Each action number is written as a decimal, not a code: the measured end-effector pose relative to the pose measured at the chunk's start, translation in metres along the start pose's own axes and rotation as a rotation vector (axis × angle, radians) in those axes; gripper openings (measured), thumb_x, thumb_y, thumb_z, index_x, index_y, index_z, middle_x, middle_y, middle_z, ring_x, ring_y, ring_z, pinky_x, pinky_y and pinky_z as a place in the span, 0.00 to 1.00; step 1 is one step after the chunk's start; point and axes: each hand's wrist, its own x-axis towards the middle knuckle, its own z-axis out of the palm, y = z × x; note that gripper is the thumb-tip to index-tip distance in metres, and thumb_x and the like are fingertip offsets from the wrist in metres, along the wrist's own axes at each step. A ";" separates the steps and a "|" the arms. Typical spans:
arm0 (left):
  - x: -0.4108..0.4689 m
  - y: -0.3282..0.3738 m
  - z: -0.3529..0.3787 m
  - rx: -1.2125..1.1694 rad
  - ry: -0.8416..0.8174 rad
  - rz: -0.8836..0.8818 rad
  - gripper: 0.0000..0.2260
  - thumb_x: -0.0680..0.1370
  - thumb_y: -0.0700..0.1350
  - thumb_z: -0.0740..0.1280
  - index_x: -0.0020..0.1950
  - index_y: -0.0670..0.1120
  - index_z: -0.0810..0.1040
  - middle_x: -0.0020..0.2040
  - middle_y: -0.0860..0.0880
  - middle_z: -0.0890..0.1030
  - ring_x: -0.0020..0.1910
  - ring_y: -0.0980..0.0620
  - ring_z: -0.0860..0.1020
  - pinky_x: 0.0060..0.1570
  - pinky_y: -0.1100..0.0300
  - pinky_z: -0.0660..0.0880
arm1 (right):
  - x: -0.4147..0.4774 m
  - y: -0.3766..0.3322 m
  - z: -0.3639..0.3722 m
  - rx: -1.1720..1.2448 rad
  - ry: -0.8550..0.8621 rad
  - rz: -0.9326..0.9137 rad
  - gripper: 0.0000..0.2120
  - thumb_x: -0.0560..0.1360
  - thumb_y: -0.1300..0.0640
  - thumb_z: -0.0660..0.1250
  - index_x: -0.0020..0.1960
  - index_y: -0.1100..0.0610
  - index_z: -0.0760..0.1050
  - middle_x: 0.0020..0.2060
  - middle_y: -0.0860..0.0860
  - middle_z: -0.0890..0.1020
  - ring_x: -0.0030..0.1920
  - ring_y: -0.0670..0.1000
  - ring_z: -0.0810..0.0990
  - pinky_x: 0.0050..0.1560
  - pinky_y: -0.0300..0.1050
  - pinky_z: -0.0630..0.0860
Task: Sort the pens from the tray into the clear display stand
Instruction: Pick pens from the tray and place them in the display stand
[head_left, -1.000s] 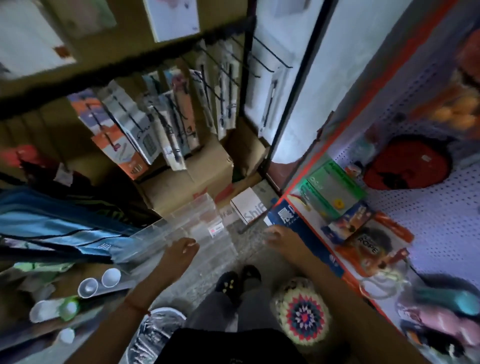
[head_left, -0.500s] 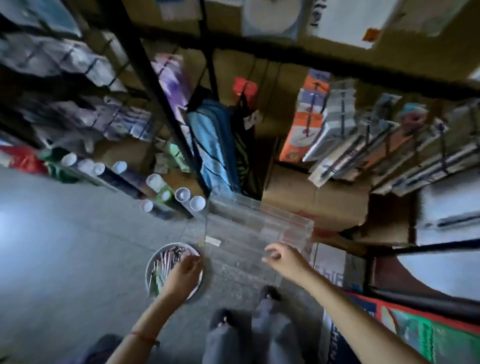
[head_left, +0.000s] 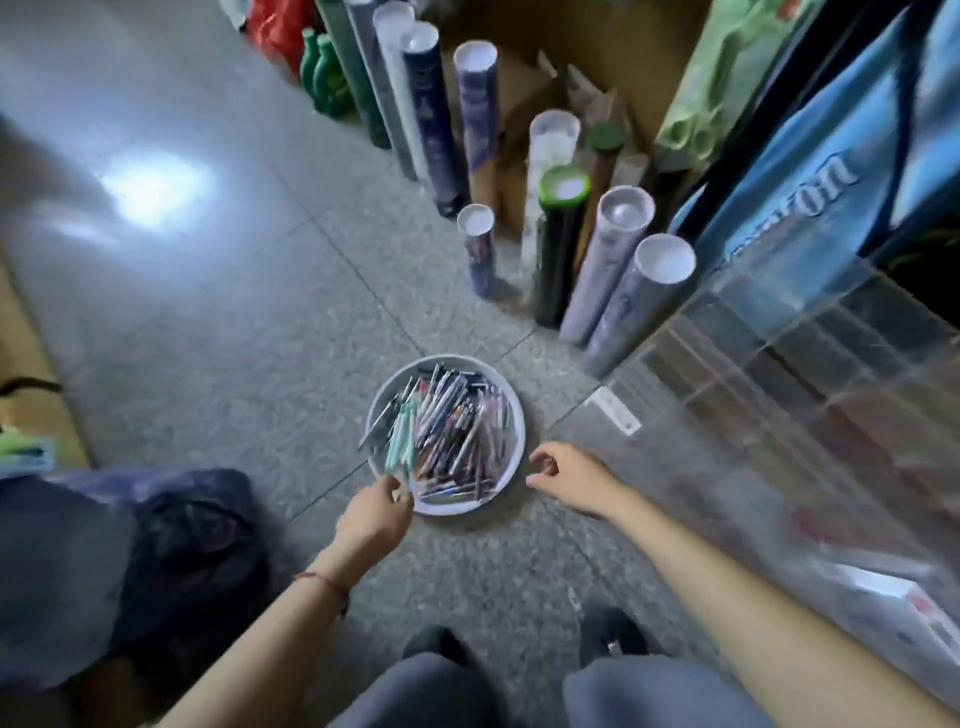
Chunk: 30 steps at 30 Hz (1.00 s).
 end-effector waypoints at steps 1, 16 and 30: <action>0.025 -0.013 0.020 0.077 -0.012 0.007 0.14 0.78 0.47 0.56 0.61 0.45 0.73 0.61 0.41 0.77 0.60 0.42 0.75 0.57 0.53 0.72 | 0.031 0.008 0.020 -0.050 -0.010 -0.025 0.17 0.75 0.54 0.66 0.62 0.57 0.73 0.54 0.54 0.80 0.50 0.50 0.76 0.45 0.39 0.68; 0.204 -0.107 0.225 0.716 0.109 0.517 0.16 0.78 0.47 0.55 0.65 0.45 0.70 0.64 0.46 0.68 0.66 0.47 0.65 0.66 0.49 0.59 | 0.255 0.134 0.177 -0.985 0.044 -0.458 0.18 0.74 0.63 0.62 0.63 0.63 0.68 0.61 0.59 0.68 0.62 0.60 0.70 0.56 0.52 0.69; 0.178 -0.103 0.253 0.793 -0.040 0.494 0.16 0.76 0.46 0.57 0.62 0.45 0.73 0.62 0.45 0.71 0.61 0.43 0.69 0.59 0.49 0.66 | 0.220 0.149 0.187 -0.939 -0.047 -0.439 0.17 0.75 0.63 0.61 0.63 0.63 0.71 0.60 0.59 0.69 0.60 0.61 0.71 0.58 0.53 0.70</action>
